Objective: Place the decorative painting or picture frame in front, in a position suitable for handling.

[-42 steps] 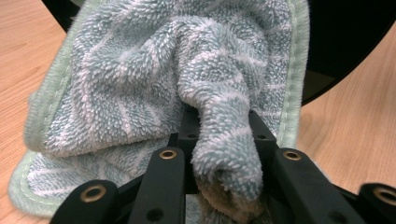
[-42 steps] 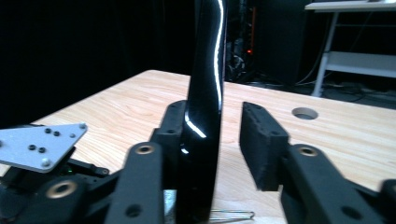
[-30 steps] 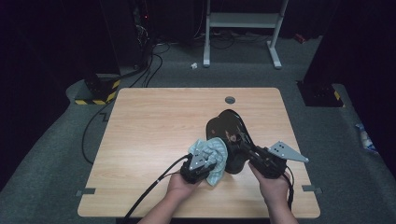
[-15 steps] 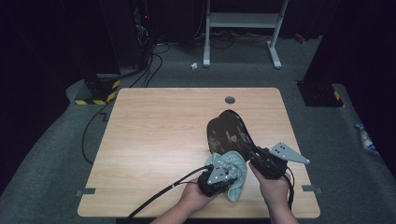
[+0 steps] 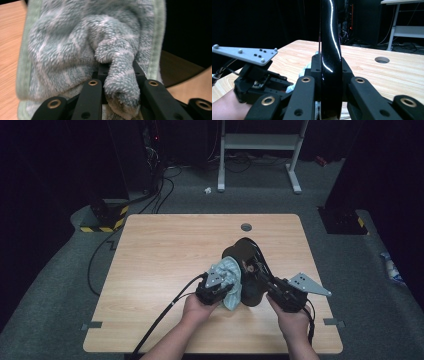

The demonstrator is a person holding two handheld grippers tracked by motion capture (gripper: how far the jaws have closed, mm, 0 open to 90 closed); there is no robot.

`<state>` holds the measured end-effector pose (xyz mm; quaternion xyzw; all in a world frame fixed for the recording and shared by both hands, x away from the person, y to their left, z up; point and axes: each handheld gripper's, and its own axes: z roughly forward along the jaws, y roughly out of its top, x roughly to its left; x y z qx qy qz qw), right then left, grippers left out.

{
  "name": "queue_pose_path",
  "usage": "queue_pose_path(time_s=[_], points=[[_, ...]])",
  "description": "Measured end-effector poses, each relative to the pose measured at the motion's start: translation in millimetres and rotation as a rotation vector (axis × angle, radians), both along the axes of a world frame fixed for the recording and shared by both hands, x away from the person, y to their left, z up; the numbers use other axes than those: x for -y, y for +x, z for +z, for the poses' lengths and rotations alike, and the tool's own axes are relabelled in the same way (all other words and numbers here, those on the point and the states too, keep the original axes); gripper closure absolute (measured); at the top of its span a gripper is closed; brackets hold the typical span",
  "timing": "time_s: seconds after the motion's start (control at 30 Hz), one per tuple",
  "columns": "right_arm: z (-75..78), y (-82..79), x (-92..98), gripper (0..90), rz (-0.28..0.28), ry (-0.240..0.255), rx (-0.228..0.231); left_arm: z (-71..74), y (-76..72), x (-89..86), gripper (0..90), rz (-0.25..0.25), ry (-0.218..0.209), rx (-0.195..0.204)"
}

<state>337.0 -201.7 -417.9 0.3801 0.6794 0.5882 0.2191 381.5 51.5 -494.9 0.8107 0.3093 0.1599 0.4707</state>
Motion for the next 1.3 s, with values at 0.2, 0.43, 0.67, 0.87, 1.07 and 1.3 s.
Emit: queue_pose_path(time_s=[0.2,0.43,0.67,0.87,1.07,1.3], points=[[-0.5,0.2,0.3,80.1,-0.002,0.006,0.0,-0.5,-41.6,35.0,76.5,-0.172,0.036,0.049],[-0.8,0.1,0.9,80.1,-0.002,0.007,0.0,-7.4,-35.0,30.2,76.6,-0.152,0.046,0.02],[-1.6,1.0,2.4,80.0,-0.006,0.017,-0.004,-10.9,5.8,2.2,76.5,0.017,0.088,-0.02],[-1.7,0.7,2.0,80.0,-0.007,0.017,-0.003,-13.3,-1.1,8.8,77.1,-0.007,0.092,-0.054],[-1.8,0.6,1.6,80.1,-0.005,0.017,0.0,-12.8,-41.3,41.1,77.2,-0.181,0.084,-0.041],[-1.9,0.2,1.6,80.1,-0.005,0.017,0.0,-15.8,-29.0,31.6,77.0,-0.139,0.103,-0.031]])
